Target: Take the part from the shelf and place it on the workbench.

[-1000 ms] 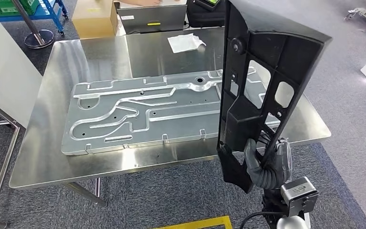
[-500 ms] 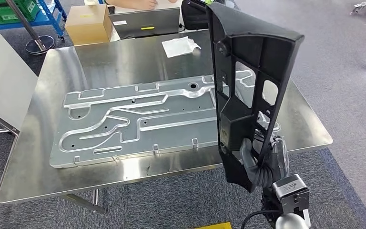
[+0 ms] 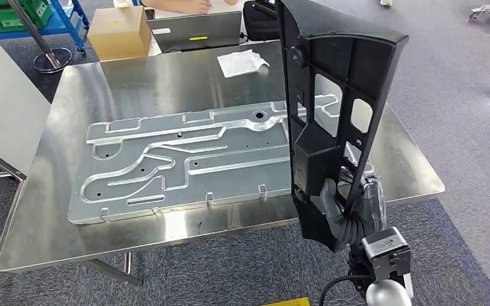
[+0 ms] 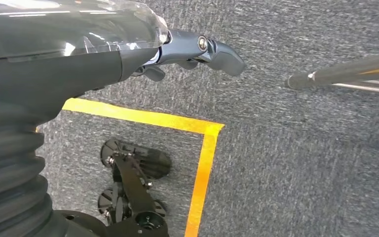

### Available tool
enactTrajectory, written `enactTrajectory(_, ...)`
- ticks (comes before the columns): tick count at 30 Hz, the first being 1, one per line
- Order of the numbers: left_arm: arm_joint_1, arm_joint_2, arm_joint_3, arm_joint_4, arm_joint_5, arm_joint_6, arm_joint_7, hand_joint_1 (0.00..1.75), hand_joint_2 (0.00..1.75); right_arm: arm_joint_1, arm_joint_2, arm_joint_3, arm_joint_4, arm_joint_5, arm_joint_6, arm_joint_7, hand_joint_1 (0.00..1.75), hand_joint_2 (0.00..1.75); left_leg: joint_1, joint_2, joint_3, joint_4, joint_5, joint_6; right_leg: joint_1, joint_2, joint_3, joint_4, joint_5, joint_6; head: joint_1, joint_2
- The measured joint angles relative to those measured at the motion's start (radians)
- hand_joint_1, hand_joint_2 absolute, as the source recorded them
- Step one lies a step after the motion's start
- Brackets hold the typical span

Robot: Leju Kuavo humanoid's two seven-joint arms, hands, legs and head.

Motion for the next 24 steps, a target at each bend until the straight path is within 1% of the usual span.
enactTrajectory(2, -0.001, -0.003, 0.01, -0.004, -0.014, 0.0, 0.009, 0.0, 1.75, -0.06, 0.0, -0.003, 0.008, 0.065, -0.032, 0.023, 1.75, 1.75, 0.0, 0.001, 0.001, 0.001, 0.0, 0.0, 0.0, 0.001, 0.0, 0.0, 0.001, 0.001, 0.0, 0.0)
enactTrajectory(5, -0.003, -0.007, 0.025, -0.005, -0.034, -0.003, 0.015, 0.0, 1.75, -0.18, -0.002, -0.006, 0.036, 0.171, -0.071, 0.065, 1.75, 1.75, -0.001, 0.003, 0.001, 0.002, 0.0, 0.0, 0.0, 0.003, 0.001, 0.0, 0.002, 0.002, 0.0, 0.0)
enactTrajectory(8, -0.007, -0.012, 0.043, -0.005, -0.05, -0.007, 0.019, 0.0, 1.75, -0.333, -0.012, 0.0, 0.108, 0.283, -0.064, 0.115, 1.75, 1.75, -0.001, 0.004, 0.001, 0.003, 0.001, 0.0, 0.0, 0.004, 0.002, 0.0, 0.004, 0.002, 0.0, 0.0)
enactTrajectory(11, -0.012, -0.015, 0.059, -0.005, -0.058, -0.012, 0.021, 0.0, 1.75, -0.481, -0.018, 0.026, 0.214, 0.357, 0.002, 0.171, 1.75, 1.75, 0.0, 0.004, 0.001, 0.004, 0.001, 0.0, 0.0, 0.004, 0.002, 0.0, 0.005, 0.002, 0.0, 0.0)
enactTrajectory(14, -0.014, -0.016, 0.07, -0.003, -0.065, -0.022, 0.022, 0.0, 1.75, -0.574, -0.018, 0.064, 0.309, 0.386, 0.094, 0.225, 1.75, 1.75, 0.0, 0.003, 0.001, 0.005, 0.002, -0.001, 0.0, 0.002, 0.002, 0.0, 0.005, 0.002, 0.0, 0.0)
enactTrajectory(17, -0.018, -0.016, 0.08, 0.005, -0.07, -0.038, 0.021, 0.0, 1.75, -0.62, -0.018, 0.108, 0.388, 0.395, 0.229, 0.276, 1.75, 1.75, 0.001, 0.003, 0.001, 0.005, 0.002, -0.001, 0.0, 0.002, 0.002, 0.0, 0.005, 0.002, 0.0, 0.0)
enactTrajectory(20, -0.023, -0.016, 0.083, 0.015, -0.08, -0.057, 0.021, 0.0, 1.75, -0.639, -0.018, 0.147, 0.469, 0.422, 0.346, 0.319, 1.75, 1.75, 0.001, 0.002, 0.0, 0.005, 0.002, -0.001, 0.001, 0.001, 0.002, 0.0, 0.005, 0.002, 0.0, 0.0)
enactTrajectory(22, -0.026, -0.015, 0.084, 0.021, -0.087, -0.066, 0.023, 0.0, 1.75, -0.645, -0.018, 0.169, 0.532, 0.441, 0.393, 0.337, 1.75, 1.75, 0.001, 0.002, -0.001, 0.005, 0.002, -0.001, 0.002, 0.001, 0.001, 0.0, 0.005, 0.002, 0.0, 0.0)
enactTrajectory(24, -0.03, -0.012, 0.084, 0.028, -0.094, -0.073, 0.027, 0.0, 1.75, -0.649, -0.018, 0.185, 0.596, 0.465, 0.418, 0.344, 1.75, 1.75, 0.001, 0.001, -0.002, 0.005, 0.002, -0.001, 0.002, 0.001, 0.001, 0.0, 0.005, 0.002, 0.0, 0.0)
